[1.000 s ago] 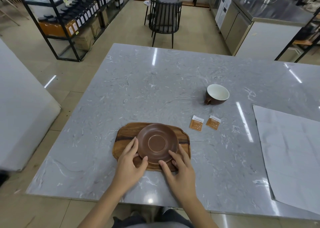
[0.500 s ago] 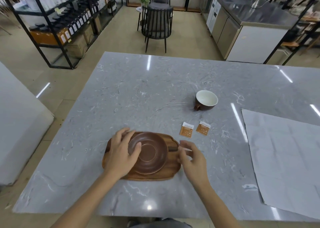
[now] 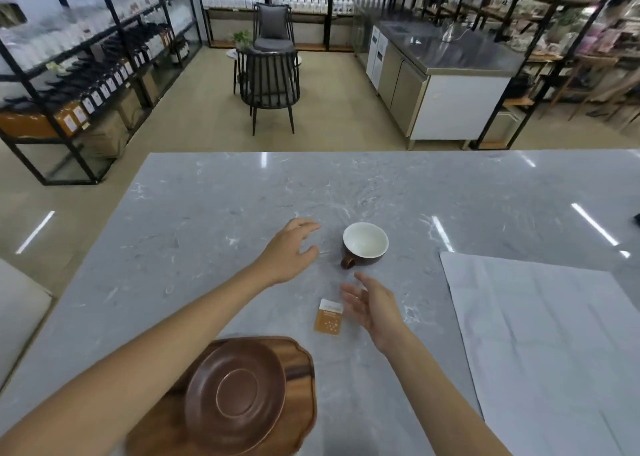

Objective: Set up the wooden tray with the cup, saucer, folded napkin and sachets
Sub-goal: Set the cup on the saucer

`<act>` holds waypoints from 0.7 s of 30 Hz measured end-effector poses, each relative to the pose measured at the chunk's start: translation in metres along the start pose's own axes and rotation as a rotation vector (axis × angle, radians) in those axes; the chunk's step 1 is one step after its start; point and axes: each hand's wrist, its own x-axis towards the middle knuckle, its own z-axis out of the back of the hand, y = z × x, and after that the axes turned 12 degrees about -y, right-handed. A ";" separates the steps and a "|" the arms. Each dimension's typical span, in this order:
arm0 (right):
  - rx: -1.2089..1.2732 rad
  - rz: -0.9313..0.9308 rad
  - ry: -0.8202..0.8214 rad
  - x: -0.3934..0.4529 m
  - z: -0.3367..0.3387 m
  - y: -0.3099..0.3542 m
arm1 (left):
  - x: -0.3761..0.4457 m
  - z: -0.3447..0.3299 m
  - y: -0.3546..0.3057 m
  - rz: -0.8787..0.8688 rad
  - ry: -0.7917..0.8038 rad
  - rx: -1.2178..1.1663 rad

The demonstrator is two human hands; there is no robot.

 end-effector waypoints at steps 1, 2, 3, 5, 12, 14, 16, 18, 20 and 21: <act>-0.013 -0.019 0.001 0.006 -0.002 0.002 | 0.012 -0.006 -0.004 -0.002 0.031 -0.003; -0.021 -0.043 0.008 0.011 -0.004 0.004 | 0.024 -0.011 -0.007 -0.001 0.064 -0.007; -0.021 -0.070 0.021 0.015 -0.006 0.006 | 0.033 -0.016 -0.010 0.004 0.100 -0.014; -0.017 -0.111 0.057 0.021 -0.008 0.008 | 0.050 -0.025 -0.014 0.023 0.183 -0.029; 0.060 -0.231 0.172 0.050 -0.014 0.011 | 0.088 -0.060 -0.002 0.107 0.386 -0.139; 0.096 -0.255 0.167 0.059 -0.016 0.010 | 0.096 -0.065 0.005 0.125 0.430 -0.180; 0.148 -0.264 0.171 0.066 -0.017 0.008 | 0.103 -0.068 0.012 0.135 0.486 -0.224; 0.194 -0.266 0.182 0.072 -0.019 0.007 | 0.107 -0.071 0.021 0.164 0.517 -0.271; 0.221 -0.264 0.198 0.075 -0.019 0.006 | 0.109 -0.075 0.029 0.194 0.511 -0.321; 0.232 -0.260 0.202 0.076 -0.020 0.005 | 0.109 -0.076 0.033 0.205 0.504 -0.348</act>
